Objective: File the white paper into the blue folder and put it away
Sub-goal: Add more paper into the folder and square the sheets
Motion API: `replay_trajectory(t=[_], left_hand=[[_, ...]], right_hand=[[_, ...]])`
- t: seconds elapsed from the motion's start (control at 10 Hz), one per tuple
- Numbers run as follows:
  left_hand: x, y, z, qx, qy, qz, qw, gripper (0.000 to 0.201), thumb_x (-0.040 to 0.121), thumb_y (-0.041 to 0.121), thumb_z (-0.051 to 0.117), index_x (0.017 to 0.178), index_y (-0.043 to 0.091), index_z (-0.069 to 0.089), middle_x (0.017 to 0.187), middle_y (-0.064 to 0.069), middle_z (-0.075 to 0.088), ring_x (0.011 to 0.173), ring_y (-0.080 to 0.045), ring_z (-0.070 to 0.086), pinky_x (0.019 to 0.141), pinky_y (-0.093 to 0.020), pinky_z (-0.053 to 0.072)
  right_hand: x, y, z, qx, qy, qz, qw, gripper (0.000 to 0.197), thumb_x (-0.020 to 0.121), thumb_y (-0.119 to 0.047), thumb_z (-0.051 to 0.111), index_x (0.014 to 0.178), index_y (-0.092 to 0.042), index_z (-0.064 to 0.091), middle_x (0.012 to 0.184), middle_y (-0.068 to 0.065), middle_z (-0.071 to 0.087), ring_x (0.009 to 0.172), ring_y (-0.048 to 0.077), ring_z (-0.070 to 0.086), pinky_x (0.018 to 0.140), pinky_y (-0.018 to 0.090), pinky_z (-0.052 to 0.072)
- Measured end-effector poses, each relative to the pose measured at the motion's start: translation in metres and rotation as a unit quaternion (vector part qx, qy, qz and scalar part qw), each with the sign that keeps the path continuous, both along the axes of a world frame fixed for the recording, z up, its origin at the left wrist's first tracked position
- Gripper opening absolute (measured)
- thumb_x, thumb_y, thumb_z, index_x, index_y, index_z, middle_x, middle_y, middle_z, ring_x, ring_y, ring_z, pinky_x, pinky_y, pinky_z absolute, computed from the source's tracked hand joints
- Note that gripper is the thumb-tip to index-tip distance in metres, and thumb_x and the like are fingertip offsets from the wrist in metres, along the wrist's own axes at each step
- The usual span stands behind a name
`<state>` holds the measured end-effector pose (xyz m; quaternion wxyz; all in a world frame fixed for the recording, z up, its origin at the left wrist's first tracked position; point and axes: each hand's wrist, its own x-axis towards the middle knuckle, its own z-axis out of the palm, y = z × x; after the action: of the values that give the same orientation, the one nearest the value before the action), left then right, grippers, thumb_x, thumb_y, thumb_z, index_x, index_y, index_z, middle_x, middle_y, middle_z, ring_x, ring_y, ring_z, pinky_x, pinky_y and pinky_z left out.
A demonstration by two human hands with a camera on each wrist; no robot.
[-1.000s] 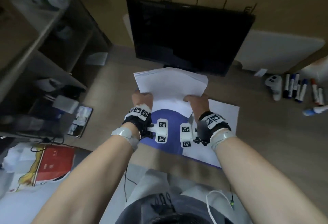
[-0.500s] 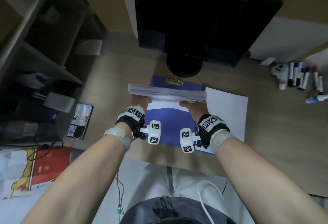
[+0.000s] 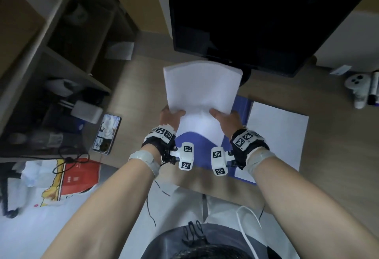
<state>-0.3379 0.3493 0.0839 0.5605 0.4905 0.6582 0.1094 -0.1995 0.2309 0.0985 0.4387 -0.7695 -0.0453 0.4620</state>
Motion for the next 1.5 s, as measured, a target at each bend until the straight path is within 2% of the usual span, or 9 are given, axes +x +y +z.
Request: replay_trajectory(t=[0.3, 0.4, 0.5, 0.7, 0.9, 1.0, 1.2, 1.4, 1.5], left_hand=[[-0.012, -0.024, -0.032, -0.073, 0.192, -0.161, 0.965, 0.04, 0.088, 0.007, 0.056, 0.126, -0.005, 0.055, 0.126, -0.019, 0.062, 0.113, -0.033, 0.062, 0.095, -0.036, 0.049], [-0.024, -0.027, -0.044, -0.093, 0.213, -0.211, 0.949, 0.037, 0.093, 0.012, 0.052, 0.126, -0.004, 0.056, 0.126, -0.02, 0.062, 0.108, -0.032, 0.062, 0.089, -0.037, 0.047], [-0.032, -0.019, -0.058, -0.099, 0.242, -0.268, 0.927, 0.037, 0.093, 0.017, 0.053, 0.125, -0.001, 0.058, 0.128, -0.021, 0.061, 0.118, -0.034, 0.059, 0.095, -0.037, 0.046], [-0.032, 0.007, -0.077, -0.142, 0.226, -0.293, 0.918, 0.041, 0.091, 0.018, 0.055, 0.128, 0.0, 0.056, 0.131, -0.021, 0.06, 0.121, -0.035, 0.057, 0.1, -0.039, 0.048], [-0.05, 0.049, -0.217, -0.145, 0.243, -0.32, 0.904, 0.054, 0.072, 0.044, 0.048, 0.118, 0.019, 0.059, 0.121, -0.013, 0.065, 0.101, -0.034, 0.065, 0.097, -0.048, 0.051], [-0.056, 0.053, -0.229, -0.156, 0.254, -0.323, 0.898, 0.056, 0.066, 0.044, 0.049, 0.115, 0.02, 0.061, 0.116, -0.012, 0.068, 0.099, -0.035, 0.067, 0.095, -0.049, 0.052], [-0.057, 0.054, -0.195, -0.182, 0.231, -0.32, 0.901, 0.061, 0.069, 0.046, 0.054, 0.125, 0.021, 0.057, 0.128, -0.008, 0.063, 0.11, -0.034, 0.063, 0.099, -0.044, 0.051], [-0.062, 0.062, -0.211, -0.21, 0.251, -0.301, 0.896, 0.068, 0.063, 0.055, 0.052, 0.127, 0.031, 0.054, 0.133, -0.004, 0.061, 0.111, -0.036, 0.063, 0.096, -0.048, 0.051], [-0.042, 0.056, -0.138, -0.191, 0.239, -0.319, 0.897, 0.06, 0.079, 0.044, 0.053, 0.133, 0.018, 0.054, 0.137, -0.01, 0.058, 0.12, -0.034, 0.058, 0.102, -0.041, 0.047]], right_hand=[[-0.01, -0.025, -0.067, -0.135, 0.043, 0.149, 0.979, 0.049, 0.091, -0.034, 0.065, 0.126, 0.001, 0.06, 0.089, 0.009, 0.067, 0.071, 0.018, 0.06, 0.059, 0.025, 0.043], [-0.019, -0.034, -0.077, -0.156, 0.071, 0.132, 0.976, 0.043, 0.091, -0.022, 0.066, 0.127, 0.002, 0.06, 0.12, 0.013, 0.066, 0.107, 0.029, 0.063, 0.081, 0.026, 0.044], [-0.025, -0.034, -0.079, -0.189, 0.087, 0.107, 0.972, 0.049, 0.09, -0.025, 0.067, 0.129, 0.004, 0.056, 0.101, 0.012, 0.065, 0.089, 0.028, 0.061, 0.074, 0.031, 0.047], [-0.025, -0.021, -0.08, -0.265, 0.043, 0.105, 0.957, 0.04, 0.104, -0.018, 0.036, 0.138, -0.004, 0.051, 0.137, 0.021, 0.05, 0.121, 0.035, 0.053, 0.094, 0.034, 0.045], [-0.026, -0.007, -0.09, -0.269, -0.027, 0.026, 0.962, 0.025, 0.085, -0.024, 0.056, 0.091, -0.001, 0.061, 0.089, 0.013, 0.063, 0.081, 0.029, 0.06, 0.072, 0.034, 0.046], [-0.024, 0.01, -0.08, -0.266, -0.084, 0.006, 0.96, 0.058, 0.078, -0.033, 0.056, 0.135, -0.024, 0.047, 0.134, 0.011, 0.053, 0.119, 0.035, 0.053, 0.098, 0.048, 0.046], [0.0, 0.073, -0.077, -0.233, -0.154, 0.185, 0.942, 0.067, 0.091, -0.036, 0.053, 0.151, -0.043, 0.023, 0.164, 0.002, -0.002, 0.149, 0.033, 0.002, 0.117, 0.054, 0.018], [0.018, 0.116, -0.102, -0.23, -0.167, 0.272, 0.919, 0.071, 0.088, -0.044, 0.055, 0.151, -0.042, 0.022, 0.165, -0.001, -0.009, 0.151, 0.031, -0.009, 0.12, 0.05, 0.012], [0.021, 0.118, -0.102, -0.234, -0.157, 0.273, 0.92, 0.081, 0.088, -0.043, 0.057, 0.155, -0.037, 0.011, 0.164, -0.001, -0.011, 0.151, 0.03, -0.008, 0.12, 0.051, 0.013]])
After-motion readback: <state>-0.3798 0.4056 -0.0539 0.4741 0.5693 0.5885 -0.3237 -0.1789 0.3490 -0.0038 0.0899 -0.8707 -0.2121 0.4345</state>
